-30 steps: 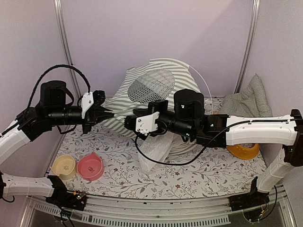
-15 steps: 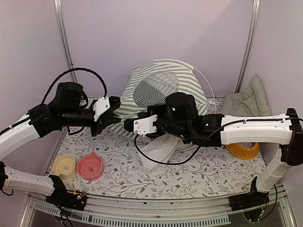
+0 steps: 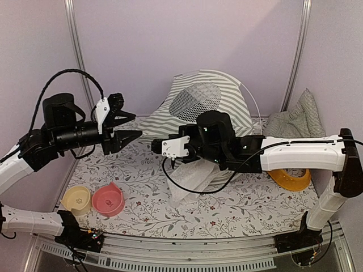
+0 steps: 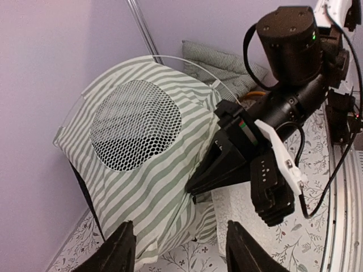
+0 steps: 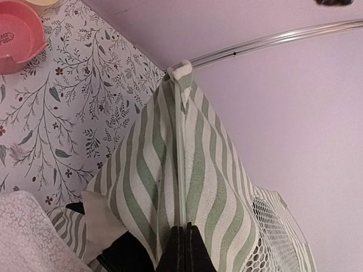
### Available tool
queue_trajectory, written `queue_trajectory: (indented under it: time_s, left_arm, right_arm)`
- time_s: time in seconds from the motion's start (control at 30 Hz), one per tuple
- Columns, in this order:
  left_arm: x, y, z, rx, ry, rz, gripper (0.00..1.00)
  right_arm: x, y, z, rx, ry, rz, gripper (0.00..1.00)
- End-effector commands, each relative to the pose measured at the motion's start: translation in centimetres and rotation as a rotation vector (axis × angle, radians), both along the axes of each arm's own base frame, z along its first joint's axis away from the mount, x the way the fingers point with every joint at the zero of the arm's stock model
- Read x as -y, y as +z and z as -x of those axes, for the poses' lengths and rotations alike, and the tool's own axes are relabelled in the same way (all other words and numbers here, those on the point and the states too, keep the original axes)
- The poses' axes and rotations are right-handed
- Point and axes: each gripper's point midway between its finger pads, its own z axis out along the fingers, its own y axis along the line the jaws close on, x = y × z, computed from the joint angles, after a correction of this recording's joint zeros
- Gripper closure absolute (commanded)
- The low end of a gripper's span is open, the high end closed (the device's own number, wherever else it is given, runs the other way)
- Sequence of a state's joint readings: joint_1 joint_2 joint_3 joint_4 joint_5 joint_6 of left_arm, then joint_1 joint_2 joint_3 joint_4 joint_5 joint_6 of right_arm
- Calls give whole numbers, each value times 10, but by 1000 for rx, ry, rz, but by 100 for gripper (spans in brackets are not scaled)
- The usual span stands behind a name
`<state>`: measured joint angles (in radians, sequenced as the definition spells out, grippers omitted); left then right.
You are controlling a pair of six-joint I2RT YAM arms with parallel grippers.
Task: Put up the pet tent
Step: Insert the tent pole into the pole socket of the pet tent.
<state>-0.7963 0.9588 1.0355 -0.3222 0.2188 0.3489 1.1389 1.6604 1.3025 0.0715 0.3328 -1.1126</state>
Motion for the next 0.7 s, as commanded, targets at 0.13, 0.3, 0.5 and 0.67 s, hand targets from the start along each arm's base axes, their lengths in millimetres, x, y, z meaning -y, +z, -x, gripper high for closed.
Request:
queue_trajectory:
  time_s: [0.13, 0.3, 0.5, 0.67]
  left_arm:
    - [-69, 35, -26, -44, 328, 214, 56]
    - [-67, -20, -41, -385, 408, 378, 72]
    - [-55, -51, -45, -729, 416, 740, 82]
    - [-48, -57, -46, -759, 423, 797, 85]
  right_arm:
    - [9, -17, -22, -53, -85, 13, 100]
    - [8, -19, -24, -59, -90, 12, 100]
    - [7, -21, -28, -69, -103, 12, 100]
    - [2, -24, -34, -80, -120, 18, 100]
